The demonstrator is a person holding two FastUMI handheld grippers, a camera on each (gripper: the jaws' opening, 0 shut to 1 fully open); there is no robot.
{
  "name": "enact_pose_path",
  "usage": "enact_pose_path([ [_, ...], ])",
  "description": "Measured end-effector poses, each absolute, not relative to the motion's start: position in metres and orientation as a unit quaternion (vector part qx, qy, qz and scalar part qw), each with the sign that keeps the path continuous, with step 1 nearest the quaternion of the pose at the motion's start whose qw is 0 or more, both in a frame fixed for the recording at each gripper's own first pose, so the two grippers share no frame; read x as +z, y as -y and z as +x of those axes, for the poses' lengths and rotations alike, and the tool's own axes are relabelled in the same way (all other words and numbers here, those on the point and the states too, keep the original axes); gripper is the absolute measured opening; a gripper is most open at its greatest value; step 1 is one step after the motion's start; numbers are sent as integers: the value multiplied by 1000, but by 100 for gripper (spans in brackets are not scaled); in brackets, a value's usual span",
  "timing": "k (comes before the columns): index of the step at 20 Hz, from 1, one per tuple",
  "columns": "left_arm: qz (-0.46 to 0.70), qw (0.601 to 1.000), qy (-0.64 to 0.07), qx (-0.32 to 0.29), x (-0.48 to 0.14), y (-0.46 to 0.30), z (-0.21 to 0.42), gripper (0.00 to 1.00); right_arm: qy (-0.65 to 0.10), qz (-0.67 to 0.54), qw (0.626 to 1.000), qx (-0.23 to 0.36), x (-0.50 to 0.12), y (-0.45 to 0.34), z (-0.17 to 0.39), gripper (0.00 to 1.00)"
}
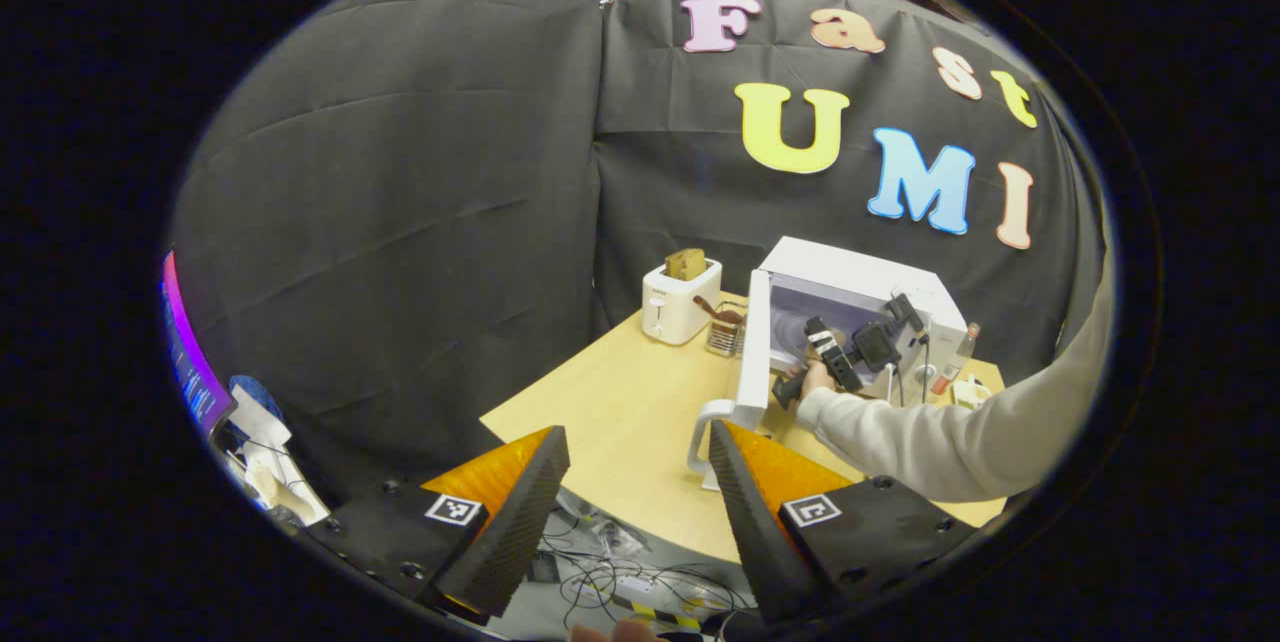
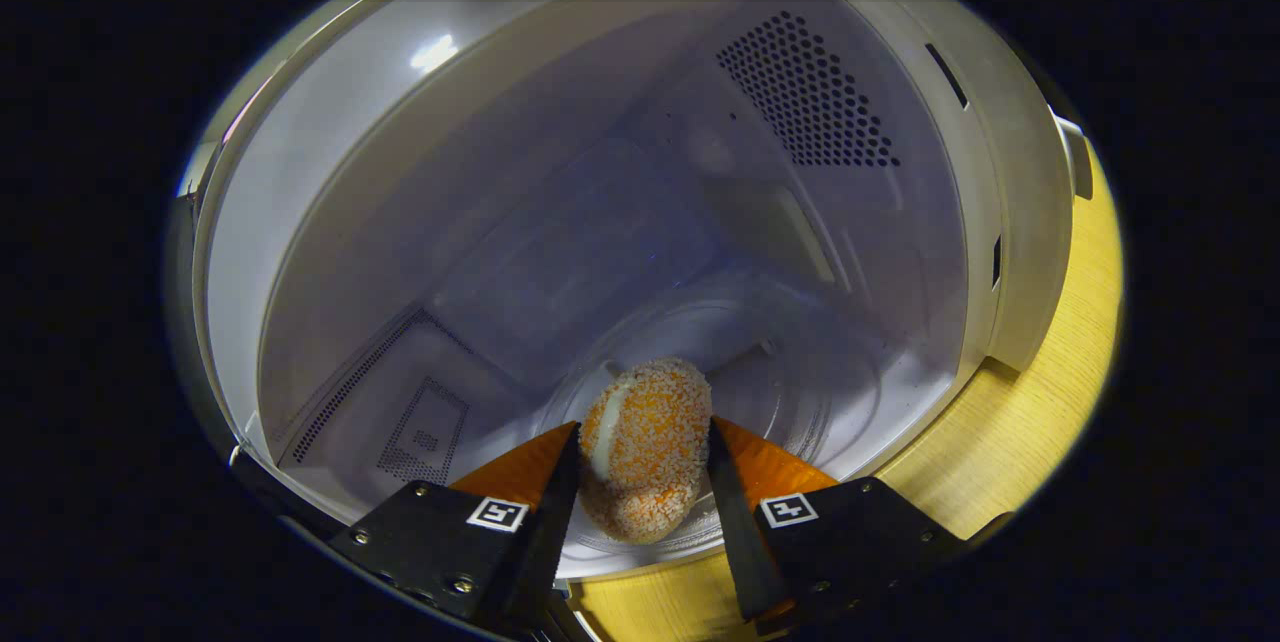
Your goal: Open the microwave oven with the left hand, put the food in, and close the microwave oven.
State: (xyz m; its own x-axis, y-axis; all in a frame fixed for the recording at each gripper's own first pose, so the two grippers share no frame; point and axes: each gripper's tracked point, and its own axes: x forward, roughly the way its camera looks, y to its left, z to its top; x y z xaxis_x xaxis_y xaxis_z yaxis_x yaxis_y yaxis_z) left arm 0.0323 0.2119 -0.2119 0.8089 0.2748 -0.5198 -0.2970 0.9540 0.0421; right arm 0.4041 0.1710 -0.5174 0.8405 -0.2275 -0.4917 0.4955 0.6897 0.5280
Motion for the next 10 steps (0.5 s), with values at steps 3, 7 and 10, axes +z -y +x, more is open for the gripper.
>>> enact_pose_path([
  [3, -18, 951, -268, 151, -211, -210, 33, 93, -198, 345, 899, -183, -513, -177, 402, 78],
  [7, -19, 955, -253, 152, -204, -208, 37, 91, -212, 323, 907, -170, -506, -169, 390, 95],
  [10, -21, 958, -242, 153, -204, -207, 47, 93, -235, 309, 913, -124, -491, -180, 375, 98],
])
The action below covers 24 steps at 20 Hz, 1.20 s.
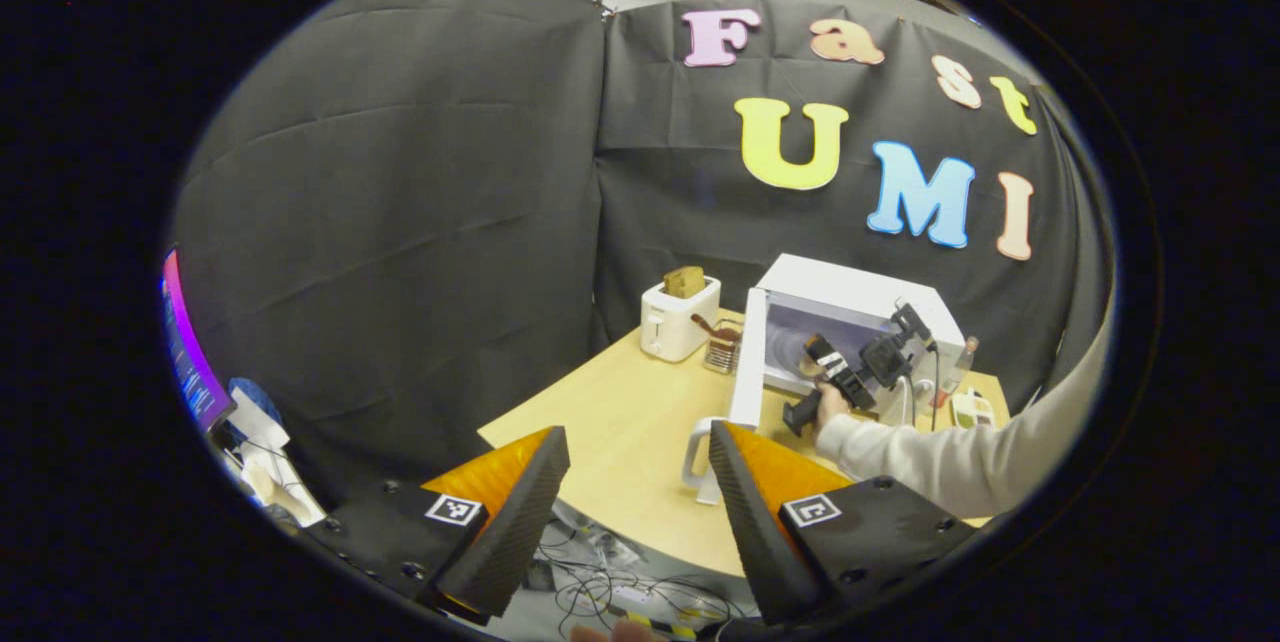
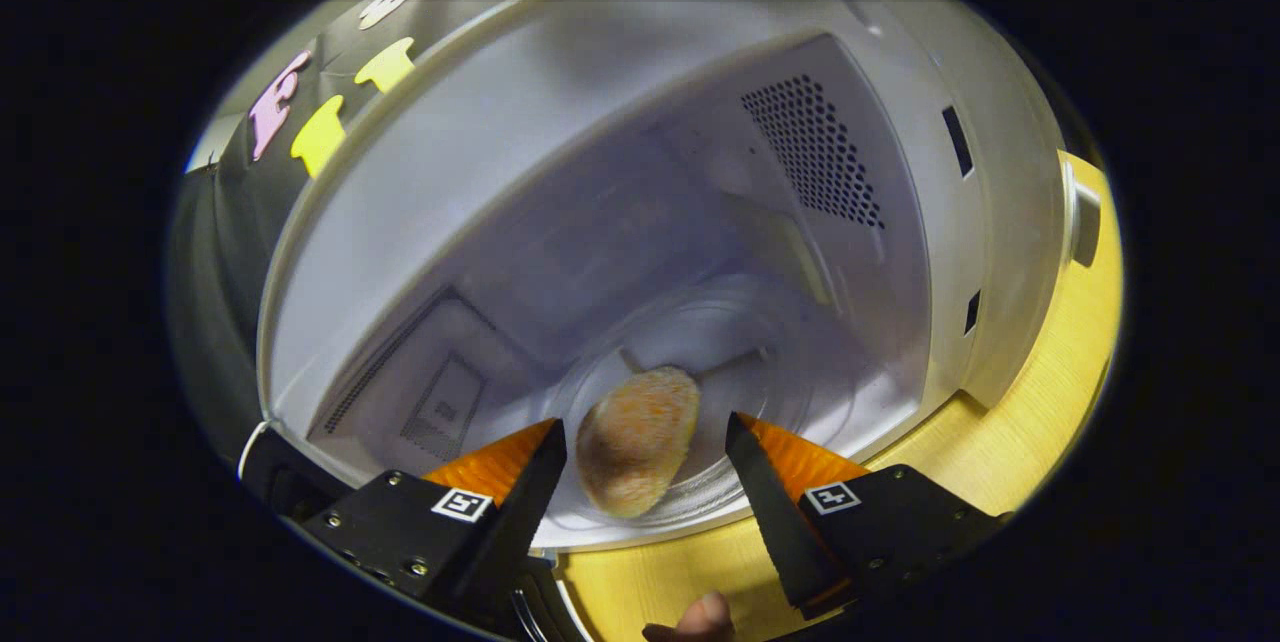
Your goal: Open the microwave oven with the left hand, put the food in, and close the microwave oven.
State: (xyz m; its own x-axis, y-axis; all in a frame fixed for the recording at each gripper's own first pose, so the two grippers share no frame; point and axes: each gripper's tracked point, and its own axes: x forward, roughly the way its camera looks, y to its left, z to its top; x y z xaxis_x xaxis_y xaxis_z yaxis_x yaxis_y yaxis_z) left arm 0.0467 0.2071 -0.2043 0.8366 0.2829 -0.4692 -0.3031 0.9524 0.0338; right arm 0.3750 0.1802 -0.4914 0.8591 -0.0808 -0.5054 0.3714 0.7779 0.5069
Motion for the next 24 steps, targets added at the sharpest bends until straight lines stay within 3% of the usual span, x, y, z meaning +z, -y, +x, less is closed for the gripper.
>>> enact_pose_path([
  [2, -22, 961, -231, 151, -205, -209, 53, 88, -248, 297, 917, -97, -480, -184, 358, 98],
  [3, -20, 963, -224, 149, -204, -211, 57, 94, -256, 288, 919, -80, -473, -186, 347, 98],
  [7, -17, 970, -204, 135, -216, -219, 70, 93, -266, 246, 932, -14, -433, -185, 300, 98],
  [8, -18, 971, -199, 130, -222, -221, 75, 89, -270, 238, 933, -1, -424, -184, 286, 98],
  [9, -19, 972, -197, 124, -230, -224, 79, 94, -272, 231, 934, 11, -413, -184, 271, 98],
  [12, -32, 975, -202, 92, -263, -232, 94, 94, -273, 198, 940, 43, -376, -187, 223, 98],
  [14, -38, 975, -209, 67, -286, -239, 105, 89, -269, 174, 946, 54, -350, -188, 189, 98],
  [15, -35, 976, -208, 53, -296, -243, 111, 94, -263, 167, 948, 59, -336, -186, 174, 98],
  [17, -23, 976, -213, 28, -319, -251, 123, 89, -252, 156, 953, 64, -314, -187, 147, 98],
  [23, -33, 974, -221, -41, -372, -249, 160, 94, -255, 133, 957, 38, -283, -171, 85, 98],
  [24, -32, 973, -225, -50, -383, -246, 169, 99, -261, 128, 956, 32, -281, -167, 76, 98],
])
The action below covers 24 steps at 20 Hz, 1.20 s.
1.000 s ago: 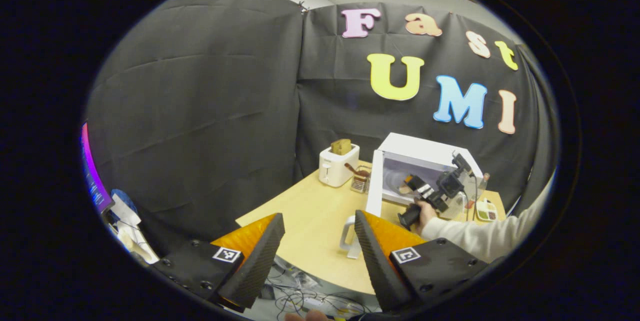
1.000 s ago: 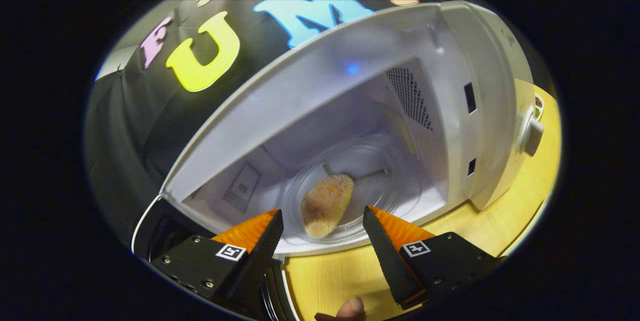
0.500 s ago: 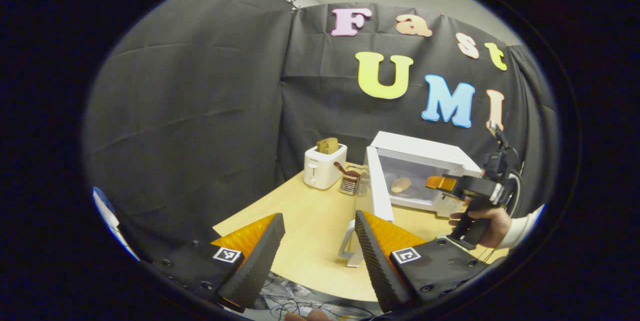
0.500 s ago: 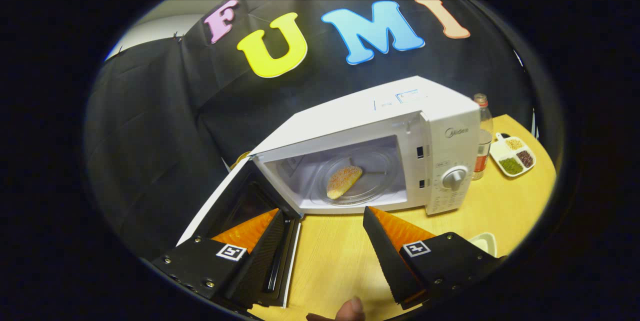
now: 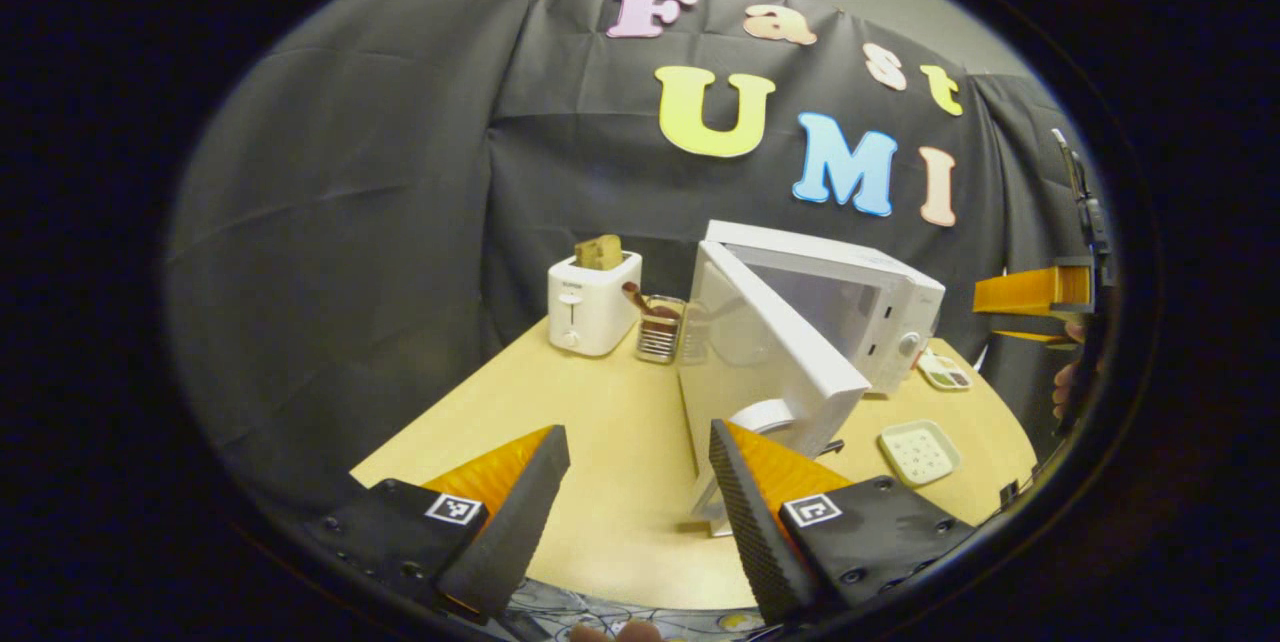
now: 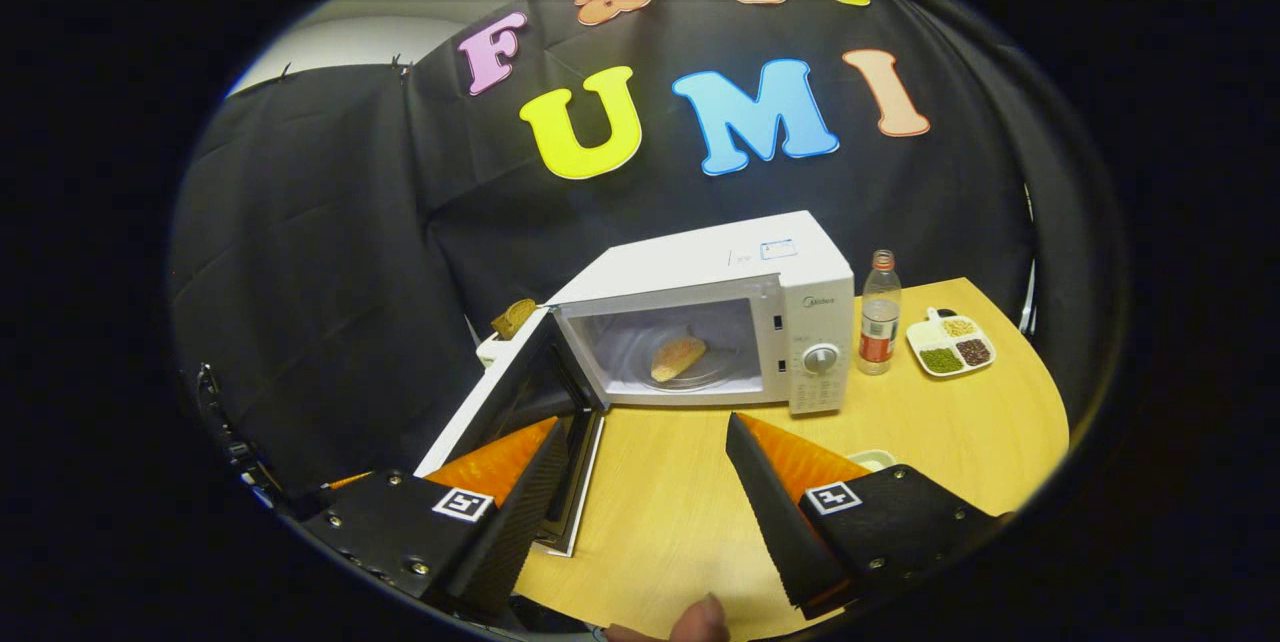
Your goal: Open the microwave oven with the left hand, put the food in, and close the microwave oven.
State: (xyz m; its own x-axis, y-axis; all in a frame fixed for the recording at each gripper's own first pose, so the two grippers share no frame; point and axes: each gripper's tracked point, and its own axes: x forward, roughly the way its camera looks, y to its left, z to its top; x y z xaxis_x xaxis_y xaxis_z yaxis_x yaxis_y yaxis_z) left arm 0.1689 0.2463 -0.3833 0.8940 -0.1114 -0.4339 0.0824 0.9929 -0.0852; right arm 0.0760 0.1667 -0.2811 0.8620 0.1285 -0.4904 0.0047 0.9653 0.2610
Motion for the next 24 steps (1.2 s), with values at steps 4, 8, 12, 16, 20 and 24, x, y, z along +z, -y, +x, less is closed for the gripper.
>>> enact_pose_path([
  [4, -26, 971, -228, -69, -397, -238, 184, 93, -254, 111, 960, 21, -253, -148, 51, 98],
  [8, -42, 969, -227, -89, -399, -208, 190, 99, -247, 89, 965, 11, -234, -121, 33, 98],
  [12, -28, 965, -228, -124, -406, -158, 204, 99, -244, 88, 966, -11, -222, -88, 17, 98],
  [16, -25, 962, -223, -155, -404, -104, 229, 99, -251, 96, 963, -36, -221, -55, 9, 98],
  [20, -18, 961, -214, -176, -402, -57, 263, 93, -252, 86, 962, -55, -221, -30, 6, 98],
  [24, -18, 960, -206, -188, -401, -23, 295, 92, -252, 84, 962, -70, -220, -8, 6, 98],
])
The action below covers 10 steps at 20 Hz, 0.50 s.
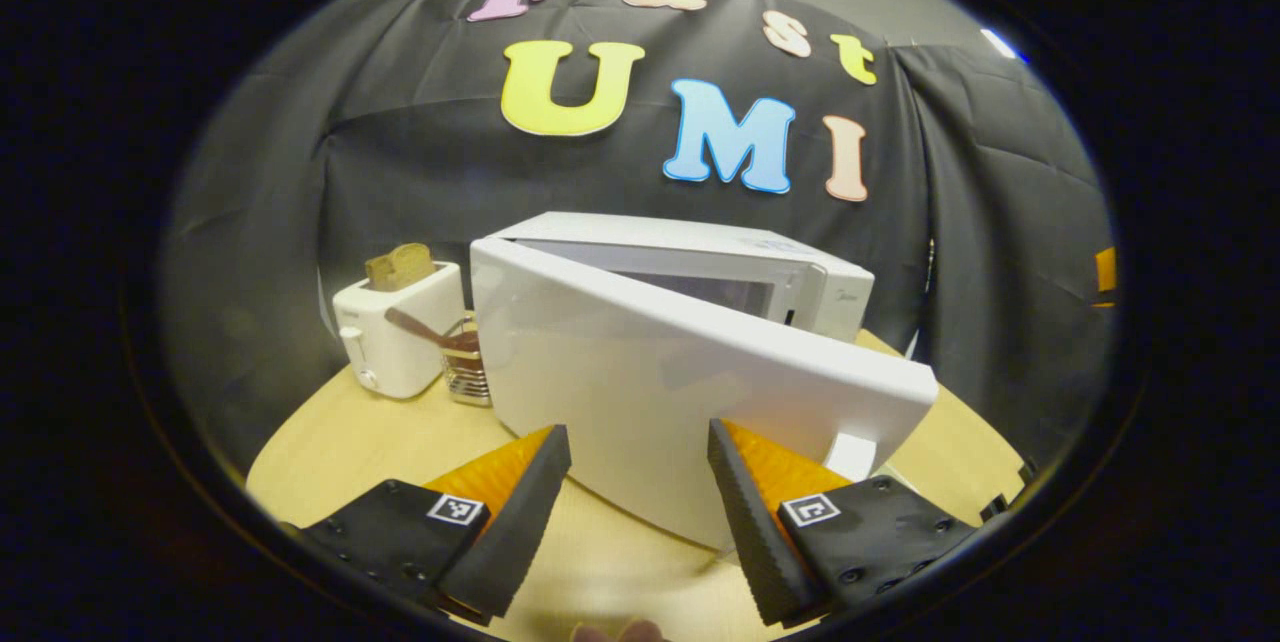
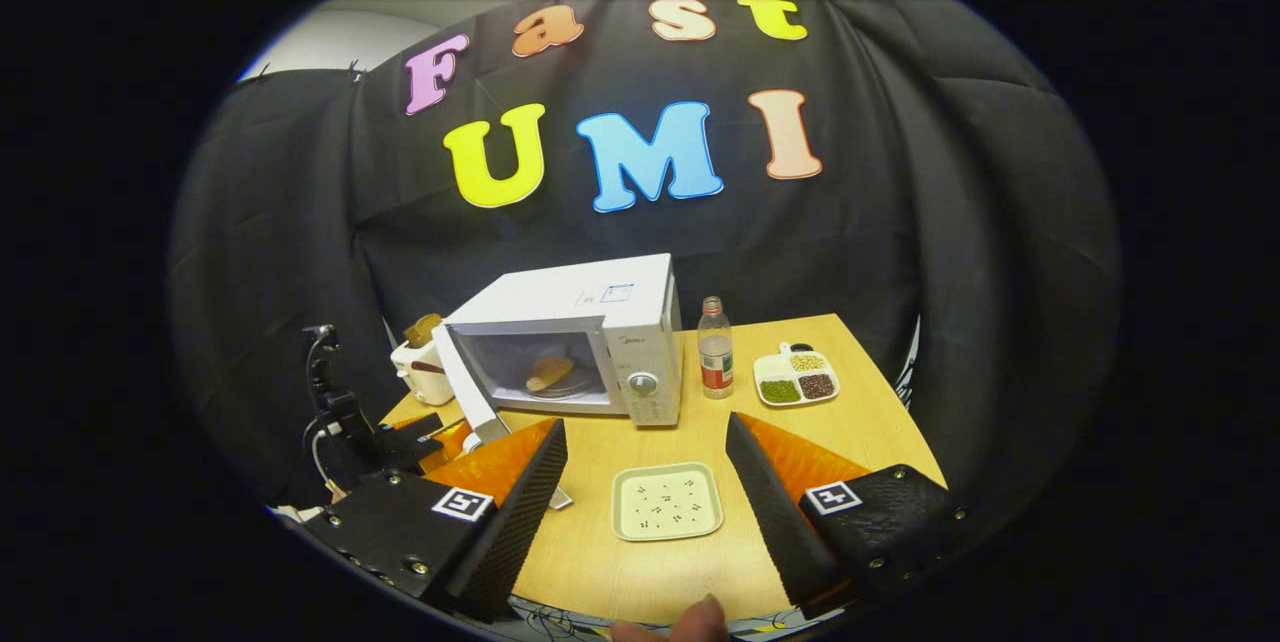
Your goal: Open the microwave oven with the left hand, put the food in, and close the microwave oven.
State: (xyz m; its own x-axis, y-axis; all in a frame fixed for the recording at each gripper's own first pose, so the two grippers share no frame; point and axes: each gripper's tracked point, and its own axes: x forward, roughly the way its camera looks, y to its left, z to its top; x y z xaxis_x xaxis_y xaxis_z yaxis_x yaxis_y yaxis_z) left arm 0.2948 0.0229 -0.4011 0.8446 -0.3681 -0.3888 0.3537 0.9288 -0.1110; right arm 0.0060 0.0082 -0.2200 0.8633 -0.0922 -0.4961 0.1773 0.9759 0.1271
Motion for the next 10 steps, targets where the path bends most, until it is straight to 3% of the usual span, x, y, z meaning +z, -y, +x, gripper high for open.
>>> enact_pose_path([
  [2, -25, 958, -208, -195, -403, -5, 307, 88, -254, 85, 960, -76, -219, 1, 7, 98],
  [3, -26, 958, -205, -198, -403, 5, 314, 93, -254, 87, 960, -79, -219, 6, 9, 98],
  [10, -4, 955, -188, -231, -398, 65, 366, 93, -255, 97, 957, -103, -222, 32, 15, 98],
])
